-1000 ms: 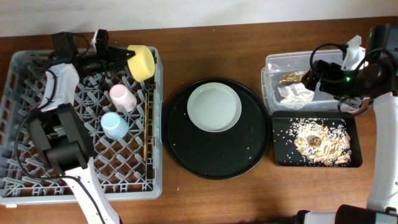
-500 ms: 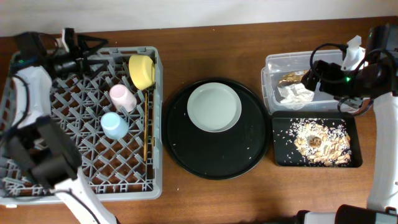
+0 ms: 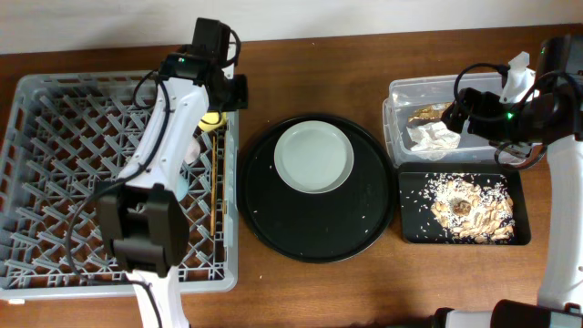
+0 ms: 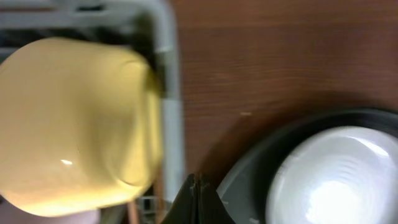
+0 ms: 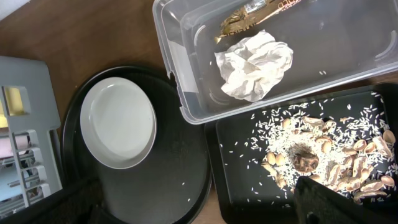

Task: Sort waste into correct bins and load items into the dishwasher rack
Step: 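Carry the yellow bowl to the rack and stand it upright, then reach the left gripper to the white plate and grasp its edge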

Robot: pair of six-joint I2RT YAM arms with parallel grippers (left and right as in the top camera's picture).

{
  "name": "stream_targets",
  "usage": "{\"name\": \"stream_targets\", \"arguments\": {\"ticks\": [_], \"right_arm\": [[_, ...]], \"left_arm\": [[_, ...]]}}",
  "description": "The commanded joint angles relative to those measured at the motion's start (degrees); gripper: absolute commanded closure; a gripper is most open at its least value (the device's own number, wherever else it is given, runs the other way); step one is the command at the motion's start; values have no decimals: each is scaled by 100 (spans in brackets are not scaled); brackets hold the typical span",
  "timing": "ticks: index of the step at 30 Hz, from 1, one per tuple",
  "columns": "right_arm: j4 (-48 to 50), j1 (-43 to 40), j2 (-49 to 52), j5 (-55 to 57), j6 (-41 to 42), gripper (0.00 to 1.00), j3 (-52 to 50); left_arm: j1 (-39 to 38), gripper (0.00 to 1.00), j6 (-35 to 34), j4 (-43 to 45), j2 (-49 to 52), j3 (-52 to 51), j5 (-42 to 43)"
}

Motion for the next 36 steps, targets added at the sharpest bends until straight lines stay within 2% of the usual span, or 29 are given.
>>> {"name": "stream_targets", "arguments": {"ticks": [1, 8, 11, 14, 16, 17, 23, 28, 31, 34, 36], "right_arm": [[2, -22, -2, 26, 28, 1, 68], [2, -22, -2, 26, 28, 1, 68], [2, -22, -2, 24, 28, 1, 68], [2, -22, -2, 24, 28, 1, 68], [2, -22, -2, 24, 28, 1, 68], [2, -22, -2, 26, 28, 1, 68], [2, -22, -2, 26, 28, 1, 68], [2, -22, -2, 26, 28, 1, 68], [2, -22, -2, 26, 28, 1, 68], [2, -22, -2, 26, 28, 1, 68], [2, -22, -2, 26, 28, 1, 68]], "left_arm": [[306, 100, 28, -35, 387, -20, -767], [1132, 100, -170, -835, -175, 352, -743], [1038, 99, -166, -909, -922, 411, -61], [461, 78, -166, -977, -1613, 411, 363], [-293, 61, -164, -1093, -1805, 411, 356], [-605, 56, -164, -1110, -1781, 402, 356], [-1930, 55, -168, -1099, -1215, 372, 356], [-2942, 54, -170, -704, 37, 372, 354], [-3226, 54, -168, -339, 553, 372, 284], [-3403, 53, -413, 13, 1021, 372, -249], [-3458, 53, -433, 144, 1261, 372, -291]]}}
